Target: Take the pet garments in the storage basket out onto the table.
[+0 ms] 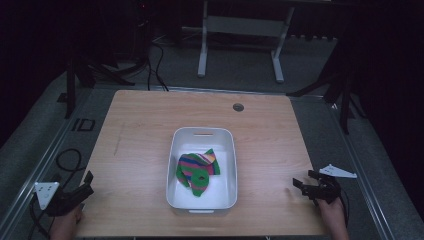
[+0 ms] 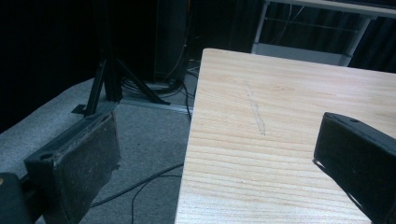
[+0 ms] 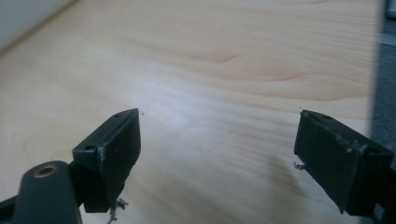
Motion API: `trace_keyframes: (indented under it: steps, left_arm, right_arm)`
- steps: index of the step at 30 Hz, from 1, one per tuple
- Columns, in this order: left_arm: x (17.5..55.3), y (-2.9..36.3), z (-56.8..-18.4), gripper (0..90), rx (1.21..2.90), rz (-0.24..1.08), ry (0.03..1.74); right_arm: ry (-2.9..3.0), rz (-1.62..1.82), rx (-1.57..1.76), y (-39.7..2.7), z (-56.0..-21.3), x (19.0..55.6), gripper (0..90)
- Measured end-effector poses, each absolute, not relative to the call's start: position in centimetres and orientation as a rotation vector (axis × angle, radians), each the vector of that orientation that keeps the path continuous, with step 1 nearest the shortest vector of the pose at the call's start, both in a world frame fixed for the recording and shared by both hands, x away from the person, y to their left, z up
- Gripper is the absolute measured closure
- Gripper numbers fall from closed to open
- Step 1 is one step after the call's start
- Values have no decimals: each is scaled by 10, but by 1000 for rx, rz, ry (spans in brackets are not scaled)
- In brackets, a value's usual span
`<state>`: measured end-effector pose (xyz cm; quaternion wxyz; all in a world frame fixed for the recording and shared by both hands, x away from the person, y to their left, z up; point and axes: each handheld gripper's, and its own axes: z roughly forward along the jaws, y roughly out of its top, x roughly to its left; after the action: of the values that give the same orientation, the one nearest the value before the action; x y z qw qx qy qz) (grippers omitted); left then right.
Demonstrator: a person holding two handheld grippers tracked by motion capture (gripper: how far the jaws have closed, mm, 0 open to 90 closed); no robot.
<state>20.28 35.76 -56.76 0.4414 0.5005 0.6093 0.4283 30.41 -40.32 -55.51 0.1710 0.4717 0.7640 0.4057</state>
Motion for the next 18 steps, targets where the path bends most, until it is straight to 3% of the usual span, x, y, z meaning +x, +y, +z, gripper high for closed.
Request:
trace_keyframes:
  steps: [18]
  left_arm:
    - [203, 358, -568, 9, 1245, 1058, 1508]
  right_arm:
    - [2601, 1203, 1050, -361, -548, 311, 134]
